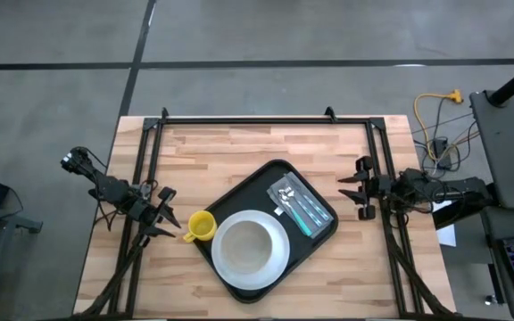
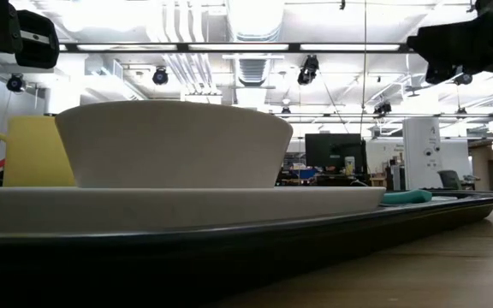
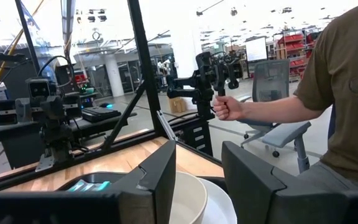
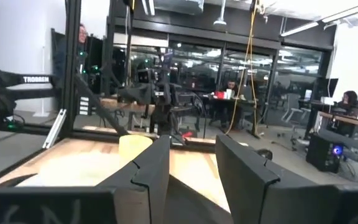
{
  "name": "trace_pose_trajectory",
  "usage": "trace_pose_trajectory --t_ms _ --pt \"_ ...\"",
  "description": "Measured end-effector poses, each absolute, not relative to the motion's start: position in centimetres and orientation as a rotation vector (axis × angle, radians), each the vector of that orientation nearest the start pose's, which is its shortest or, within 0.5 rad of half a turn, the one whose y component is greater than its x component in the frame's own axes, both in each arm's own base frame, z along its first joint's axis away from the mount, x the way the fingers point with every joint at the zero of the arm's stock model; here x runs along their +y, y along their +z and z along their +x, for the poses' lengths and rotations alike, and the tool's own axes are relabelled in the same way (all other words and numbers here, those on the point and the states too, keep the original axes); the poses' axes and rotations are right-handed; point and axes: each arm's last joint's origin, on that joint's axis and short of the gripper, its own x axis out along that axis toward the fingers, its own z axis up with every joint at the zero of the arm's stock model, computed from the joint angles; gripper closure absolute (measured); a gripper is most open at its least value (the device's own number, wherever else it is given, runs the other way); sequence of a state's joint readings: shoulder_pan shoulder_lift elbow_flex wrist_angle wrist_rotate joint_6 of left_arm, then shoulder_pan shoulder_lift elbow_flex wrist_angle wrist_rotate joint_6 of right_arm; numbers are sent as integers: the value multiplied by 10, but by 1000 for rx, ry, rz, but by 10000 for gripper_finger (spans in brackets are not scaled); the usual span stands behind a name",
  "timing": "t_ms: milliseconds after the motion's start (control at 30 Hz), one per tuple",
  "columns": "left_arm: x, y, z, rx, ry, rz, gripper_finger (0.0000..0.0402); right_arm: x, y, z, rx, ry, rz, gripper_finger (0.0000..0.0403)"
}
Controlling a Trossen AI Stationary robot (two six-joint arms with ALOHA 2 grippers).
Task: Set up tray
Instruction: Return to Home Position
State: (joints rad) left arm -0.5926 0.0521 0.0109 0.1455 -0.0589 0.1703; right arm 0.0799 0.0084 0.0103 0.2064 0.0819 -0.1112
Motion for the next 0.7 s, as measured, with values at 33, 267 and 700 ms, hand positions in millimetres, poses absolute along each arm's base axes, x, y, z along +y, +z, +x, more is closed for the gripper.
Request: trace_pose_trajectory --t_ms 33,267,700 --pt "-54 177 84 -145 -523 132 285 5 186 95 -202 -13 -94 282" --pt "-54 177 84 -145 -523 132 285 5 173 97 -67 -3 -104 273" --pt "-54 177 84 -145 -523 132 285 7 164 100 31 31 -167 275"
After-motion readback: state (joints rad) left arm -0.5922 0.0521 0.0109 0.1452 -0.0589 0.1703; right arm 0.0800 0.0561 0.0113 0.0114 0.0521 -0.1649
